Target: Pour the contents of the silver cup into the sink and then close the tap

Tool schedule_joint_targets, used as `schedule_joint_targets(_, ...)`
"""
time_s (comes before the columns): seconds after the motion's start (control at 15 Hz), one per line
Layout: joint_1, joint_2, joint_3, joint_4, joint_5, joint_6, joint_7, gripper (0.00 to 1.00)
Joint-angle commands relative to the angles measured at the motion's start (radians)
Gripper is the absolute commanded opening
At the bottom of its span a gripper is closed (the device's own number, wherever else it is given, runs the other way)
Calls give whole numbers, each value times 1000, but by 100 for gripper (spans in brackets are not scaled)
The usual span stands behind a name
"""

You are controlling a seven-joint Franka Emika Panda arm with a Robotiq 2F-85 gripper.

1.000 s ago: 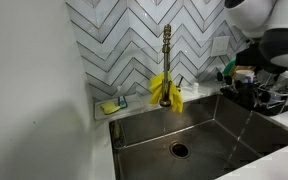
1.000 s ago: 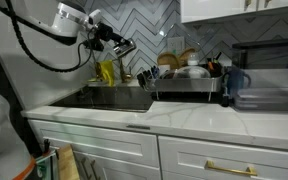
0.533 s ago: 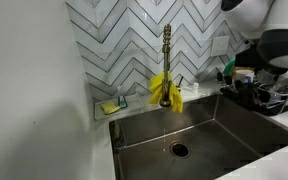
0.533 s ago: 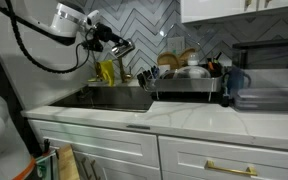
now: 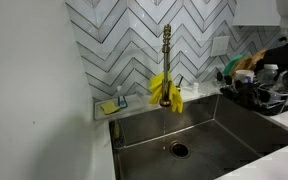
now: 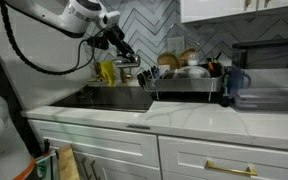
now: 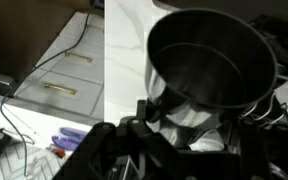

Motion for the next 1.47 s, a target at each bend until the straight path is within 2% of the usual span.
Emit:
schedule_joint_targets(0.0, -44, -75, -69, -92, 206, 68, -164, 41)
schedule_joint_targets(0.2, -84, -101, -109, -128, 384, 72, -273, 41)
schedule_joint_targets(0.27, -114, -48, -46, -71, 308, 43, -226, 66)
schedule_joint_targets(0.4, -131, -62, -63, -89, 364, 53, -267, 66)
schedule_joint_targets(0.53, -134, -70, -65, -96, 374, 57, -272, 66)
schedule_joint_targets(0.6, -134, -71, -64, -97, 376, 57, -273, 41)
schedule_joint_targets(0.87, -185, -29, -132, -71, 513, -62, -326, 41)
schedule_joint_targets(1.07, -259, 4, -192, -52, 571, -141, -371, 41)
schedule_joint_targets(1.2, -301, 38, -237, -34, 621, -170, -403, 41)
schedule_joint_targets(1.4, -338, 90, -303, -26, 747, -148, -500, 41)
